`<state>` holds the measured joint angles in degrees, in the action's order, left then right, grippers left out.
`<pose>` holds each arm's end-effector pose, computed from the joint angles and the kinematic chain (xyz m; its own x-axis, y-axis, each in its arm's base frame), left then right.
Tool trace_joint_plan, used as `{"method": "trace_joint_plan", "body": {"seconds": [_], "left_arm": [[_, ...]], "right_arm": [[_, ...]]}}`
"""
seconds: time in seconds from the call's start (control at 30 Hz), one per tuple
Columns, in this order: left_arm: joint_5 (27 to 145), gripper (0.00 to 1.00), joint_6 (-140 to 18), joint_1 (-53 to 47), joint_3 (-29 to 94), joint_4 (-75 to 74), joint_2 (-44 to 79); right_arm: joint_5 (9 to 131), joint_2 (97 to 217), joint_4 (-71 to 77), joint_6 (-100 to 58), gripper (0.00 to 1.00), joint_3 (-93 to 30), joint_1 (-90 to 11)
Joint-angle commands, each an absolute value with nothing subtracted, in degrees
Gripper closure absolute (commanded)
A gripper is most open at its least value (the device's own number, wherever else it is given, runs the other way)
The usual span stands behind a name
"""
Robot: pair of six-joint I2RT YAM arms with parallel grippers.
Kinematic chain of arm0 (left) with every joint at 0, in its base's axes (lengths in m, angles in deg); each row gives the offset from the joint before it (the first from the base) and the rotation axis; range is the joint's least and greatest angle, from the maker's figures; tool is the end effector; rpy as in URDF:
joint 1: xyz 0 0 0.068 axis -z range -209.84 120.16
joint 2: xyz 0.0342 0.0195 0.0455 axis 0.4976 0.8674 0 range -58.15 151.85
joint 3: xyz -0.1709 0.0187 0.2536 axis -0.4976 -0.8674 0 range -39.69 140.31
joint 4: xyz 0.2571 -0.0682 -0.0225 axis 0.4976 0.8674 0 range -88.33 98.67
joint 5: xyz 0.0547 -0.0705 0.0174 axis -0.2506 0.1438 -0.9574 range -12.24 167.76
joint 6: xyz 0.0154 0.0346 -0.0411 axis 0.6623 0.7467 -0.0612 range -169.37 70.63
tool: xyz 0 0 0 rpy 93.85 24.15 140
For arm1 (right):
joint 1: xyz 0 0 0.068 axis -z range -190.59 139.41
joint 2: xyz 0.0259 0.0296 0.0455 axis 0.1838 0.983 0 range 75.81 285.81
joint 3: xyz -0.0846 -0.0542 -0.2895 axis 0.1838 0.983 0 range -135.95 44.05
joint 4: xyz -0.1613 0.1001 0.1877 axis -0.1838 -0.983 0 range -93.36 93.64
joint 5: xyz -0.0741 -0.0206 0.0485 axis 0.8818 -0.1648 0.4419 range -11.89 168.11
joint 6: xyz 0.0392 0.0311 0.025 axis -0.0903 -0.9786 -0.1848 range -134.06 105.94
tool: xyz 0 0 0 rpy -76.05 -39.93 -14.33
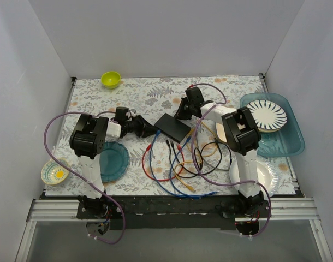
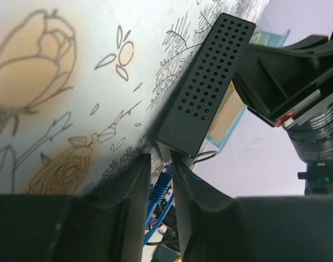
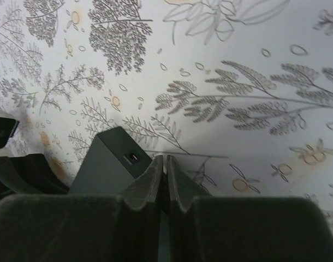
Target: Pull the plug from the switch port
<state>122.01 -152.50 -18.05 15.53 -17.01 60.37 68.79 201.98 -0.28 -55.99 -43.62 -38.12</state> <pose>0.3872 -0.1084 0.1074 -0.4598 -0.6167 0.6390 -0.8133 0.0035 -0.5818 0.4518 0.2425 0.1698 -0.8206 0.3160 -0.4762 -0.0184 0.8182 0.5746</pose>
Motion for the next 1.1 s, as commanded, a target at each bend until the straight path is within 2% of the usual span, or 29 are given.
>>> {"method": "trace_joint_plan", "body": {"seconds": [0.0,0.1,0.17,0.27,0.4,0.6,1.07], "left_arm": [[113.89,0.72,-152.29,-20.17,13.31,-13.89,56.21],[111.69,0.67,-151.32,-21.93,12.34,-13.36,51.81],[111.69,0.65,-150.88,-22.54,12.77,-13.62,50.57],[114.75,0.64,-150.71,-22.81,13.92,-14.23,52.32],[122.48,0.64,-153.78,-22.72,11.48,-24.65,54.52],[127.33,0.64,-154.76,-22.37,7.34,-31.12,53.39],[124.52,0.64,-143.06,-18.60,11.37,-18.29,56.19]], "right_arm": [[70.37,195.18,-2.61,-54.93,0.85,-39.37,-38.54],[66.79,192.80,-1.38,-54.05,0.85,-40.40,-38.54],[58.74,192.80,2.22,-54.83,0.85,-39.19,-38.63],[52.82,193.41,9.08,-58.17,0.85,-35.49,-39.15],[46.83,197.27,8.74,-58.97,0.86,-35.58,-39.59],[45.59,200.18,7.42,-58.09,0.87,-33.47,-39.94],[47.70,202.29,7.51,-59.85,0.88,-29.51,-39.86]]}}
